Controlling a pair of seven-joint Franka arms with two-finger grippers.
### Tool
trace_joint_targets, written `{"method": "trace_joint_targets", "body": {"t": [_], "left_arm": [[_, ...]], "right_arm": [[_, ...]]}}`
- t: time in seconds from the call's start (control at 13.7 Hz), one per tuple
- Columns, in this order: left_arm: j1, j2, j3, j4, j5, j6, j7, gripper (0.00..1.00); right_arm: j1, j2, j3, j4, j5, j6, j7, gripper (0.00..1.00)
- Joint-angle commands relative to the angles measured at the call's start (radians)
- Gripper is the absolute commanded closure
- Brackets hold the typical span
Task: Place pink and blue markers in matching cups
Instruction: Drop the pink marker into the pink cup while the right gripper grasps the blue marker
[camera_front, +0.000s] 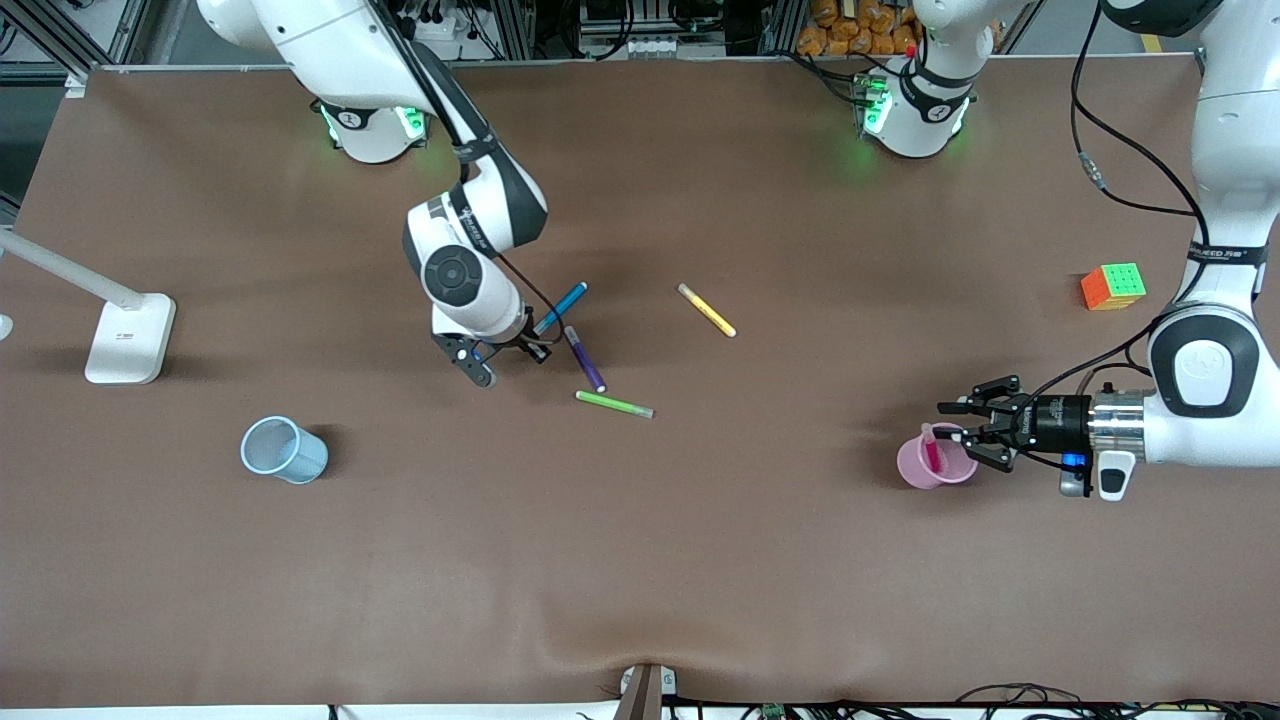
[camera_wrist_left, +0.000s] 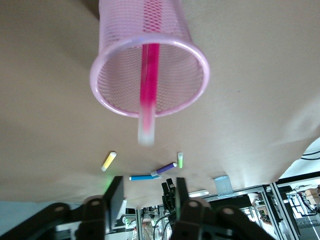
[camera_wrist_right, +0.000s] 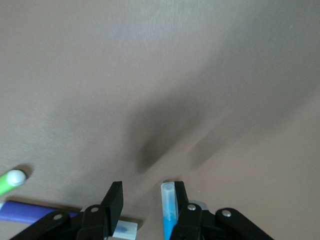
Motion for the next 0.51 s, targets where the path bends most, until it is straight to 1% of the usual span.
{"method": "trace_joint_targets", "body": {"t": [0.0, 0.29, 0.44], "left_arm": [[0.007, -0.011, -0.007, 0.035, -0.014, -0.026, -0.007, 0.00], [-0.001, -0.058, -0.013, 0.087, 0.001, -0.078, -0.056, 0.00], [0.003, -0.109, -0.015, 0.087, 0.038, -0.082, -0.056, 0.00]], "right_arm": [[0.010, -0.008, -0.009, -0.037, 0.015, 0.014, 0.011, 0.52], [0.032, -0.011, -0.009, -0.077, 0.015, 0.050, 0.011, 0.53], [0.036, -0.011, -0.009, -0.081, 0.015, 0.061, 0.012, 0.58]]}}
